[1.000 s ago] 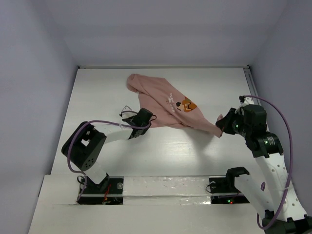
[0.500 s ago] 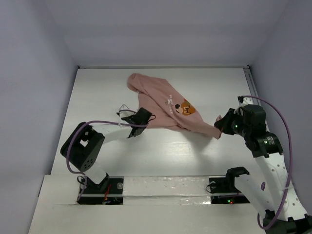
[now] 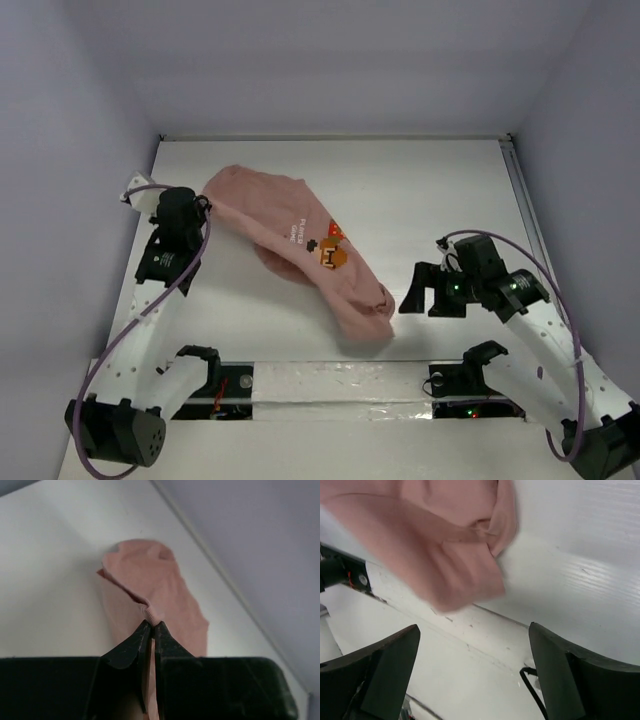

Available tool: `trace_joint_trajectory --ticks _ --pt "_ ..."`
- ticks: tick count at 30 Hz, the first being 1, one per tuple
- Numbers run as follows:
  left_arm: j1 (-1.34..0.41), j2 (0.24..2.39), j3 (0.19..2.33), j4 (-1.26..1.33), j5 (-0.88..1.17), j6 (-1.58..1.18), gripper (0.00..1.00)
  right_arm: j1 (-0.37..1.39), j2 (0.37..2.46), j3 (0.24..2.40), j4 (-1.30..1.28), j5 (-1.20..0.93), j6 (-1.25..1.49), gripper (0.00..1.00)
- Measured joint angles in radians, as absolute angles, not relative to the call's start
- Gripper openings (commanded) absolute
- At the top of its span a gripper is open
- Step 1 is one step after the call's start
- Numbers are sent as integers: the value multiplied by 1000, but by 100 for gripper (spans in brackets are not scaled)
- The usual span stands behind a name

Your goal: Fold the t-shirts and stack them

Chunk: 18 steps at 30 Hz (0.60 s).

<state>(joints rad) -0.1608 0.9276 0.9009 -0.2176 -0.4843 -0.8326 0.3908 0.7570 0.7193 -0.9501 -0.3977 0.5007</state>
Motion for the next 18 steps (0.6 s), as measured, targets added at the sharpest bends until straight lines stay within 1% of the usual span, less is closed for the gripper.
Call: trace_joint_trajectory --ticks 1,3,5,6,9,11,13,15,16,17,18 --pt "-154 933 893 -218 -472 -817 0 394 778 742 -971 -397 493 96" --pt "-134 953 863 -218 -430 -792 0 394 808 788 -979 -382 487 91" --pt "-102 971 822 -231 -389 -773 0 394 817 805 -952 -367 502 86" --pt "-80 973 805 -243 -368 -764 0 394 819 799 -927 -366 518 86" --pt "-28 969 786 -252 -325 -741 0 394 832 685 -788 -373 575 86" --pt "13 962 781 -247 -286 -720 0 394 879 590 -715 -360 605 88" --pt "31 955 778 -239 -256 -706 0 396 970 539 -657 -355 627 88" --pt "36 953 775 -228 -231 -695 0 413 1100 525 -580 -353 648 84" --pt "36 953 772 -222 -216 -690 0 422 1144 523 -536 -351 659 80" --pt "36 953 767 -215 -206 -686 0 427 1170 523 -494 -352 671 59" --pt "35 953 760 -208 -194 -683 0 429 1190 523 -445 -352 676 50"
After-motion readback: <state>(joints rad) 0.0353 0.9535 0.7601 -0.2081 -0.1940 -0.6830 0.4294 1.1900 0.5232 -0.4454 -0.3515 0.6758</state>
